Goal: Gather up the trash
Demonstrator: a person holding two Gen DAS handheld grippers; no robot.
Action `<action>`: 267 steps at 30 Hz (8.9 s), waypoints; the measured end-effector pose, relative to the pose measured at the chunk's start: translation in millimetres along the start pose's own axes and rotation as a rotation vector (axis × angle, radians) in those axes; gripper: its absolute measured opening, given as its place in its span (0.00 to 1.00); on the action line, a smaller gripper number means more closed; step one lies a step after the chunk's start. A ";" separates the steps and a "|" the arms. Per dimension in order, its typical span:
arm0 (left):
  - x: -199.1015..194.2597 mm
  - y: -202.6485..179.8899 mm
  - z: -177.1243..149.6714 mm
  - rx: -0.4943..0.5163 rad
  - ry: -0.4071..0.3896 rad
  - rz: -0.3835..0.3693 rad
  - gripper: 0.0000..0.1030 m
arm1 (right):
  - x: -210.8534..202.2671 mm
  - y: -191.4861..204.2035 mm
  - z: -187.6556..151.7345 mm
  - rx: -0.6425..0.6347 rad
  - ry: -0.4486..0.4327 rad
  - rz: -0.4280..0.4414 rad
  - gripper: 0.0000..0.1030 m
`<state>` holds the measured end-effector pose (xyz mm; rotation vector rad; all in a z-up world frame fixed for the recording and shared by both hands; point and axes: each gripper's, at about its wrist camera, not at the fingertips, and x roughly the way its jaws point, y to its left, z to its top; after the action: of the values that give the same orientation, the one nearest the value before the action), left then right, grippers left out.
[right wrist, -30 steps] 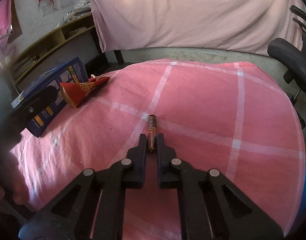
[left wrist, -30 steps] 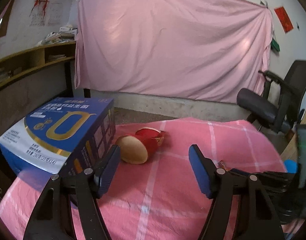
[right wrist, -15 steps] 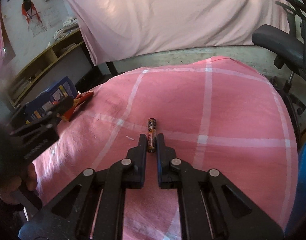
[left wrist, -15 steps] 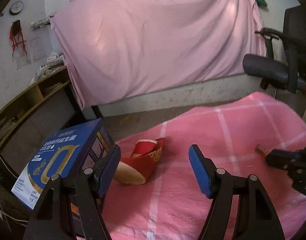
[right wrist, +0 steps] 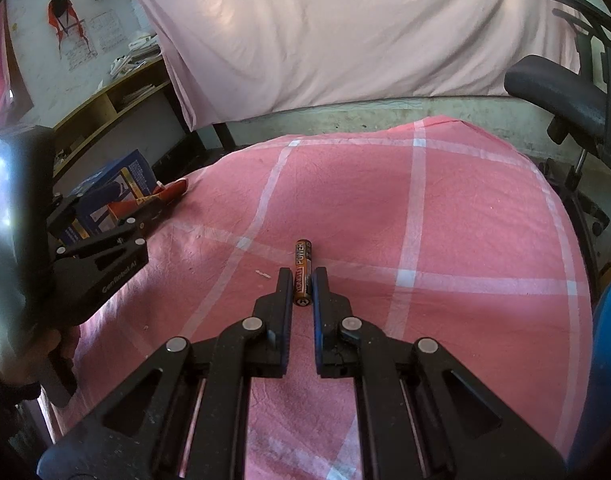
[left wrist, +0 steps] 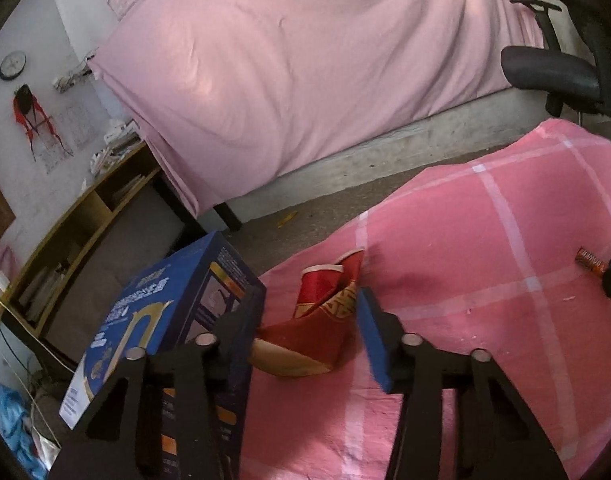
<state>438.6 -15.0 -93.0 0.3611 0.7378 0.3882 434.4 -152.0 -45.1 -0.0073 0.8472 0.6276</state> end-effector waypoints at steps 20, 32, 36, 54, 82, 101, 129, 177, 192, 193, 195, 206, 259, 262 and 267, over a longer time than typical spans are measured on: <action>-36.3 33.1 -9.1 -0.179 -0.040 -0.192 0.00 | -6.3 4.9 -2.2 -0.026 -0.017 0.004 0.33; -50.9 45.4 -14.9 -0.347 -0.035 -0.192 0.08 | -7.8 6.1 -3.5 -0.029 -0.017 0.014 0.33; -56.5 53.5 -19.6 -0.411 -0.045 -0.221 0.24 | -8.1 7.1 -3.2 -0.028 -0.019 0.013 0.33; -62.6 56.8 -5.2 -0.450 -0.070 -0.220 0.43 | -9.2 7.2 -3.7 -0.023 -0.030 0.018 0.33; -14.4 26.2 5.9 -0.037 0.127 -0.149 0.27 | -21.4 4.1 -7.4 -0.018 -0.058 0.034 0.33; -83.0 44.0 -15.8 -0.137 0.017 -0.431 0.20 | -23.1 5.4 -15.7 -0.032 -0.007 0.044 0.33; -115.3 39.4 -25.5 -0.282 -0.061 -0.523 0.20 | -39.0 1.6 -22.2 -0.006 -0.099 0.056 0.33; -275.1 -187.6 84.0 0.114 -0.389 -0.907 0.20 | -270.1 -156.3 -117.0 0.314 -0.646 -0.403 0.33; -244.2 -230.2 91.6 0.131 -0.192 -0.958 0.41 | -261.3 -196.2 -128.7 0.456 -0.540 -0.405 0.35; -243.6 -229.5 91.3 0.131 -0.193 -0.952 0.41 | -261.2 -196.3 -129.2 0.457 -0.540 -0.405 0.35; -241.9 -228.2 90.3 0.129 -0.188 -0.947 0.41 | -261.4 -195.9 -128.3 0.456 -0.540 -0.407 0.35; -234.4 -196.0 92.7 0.021 -0.205 -0.904 0.42 | -259.9 -185.7 -120.7 0.415 -0.552 -0.409 0.35; -308.7 58.3 -122.0 -0.335 -0.393 -0.634 0.98 | -321.5 94.4 -246.4 0.117 -0.685 -0.607 1.00; -312.4 62.4 -138.1 -0.324 -0.405 -0.616 0.98 | -320.2 105.4 -254.7 0.107 -0.688 -0.614 1.00; -317.0 64.3 -157.1 -0.305 -0.426 -0.596 0.98 | -319.4 116.3 -263.4 0.106 -0.707 -0.617 1.00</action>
<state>99.8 -77.1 10.4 -0.0743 0.3315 -0.1432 32.7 -286.3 28.9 0.0462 0.1600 -0.0191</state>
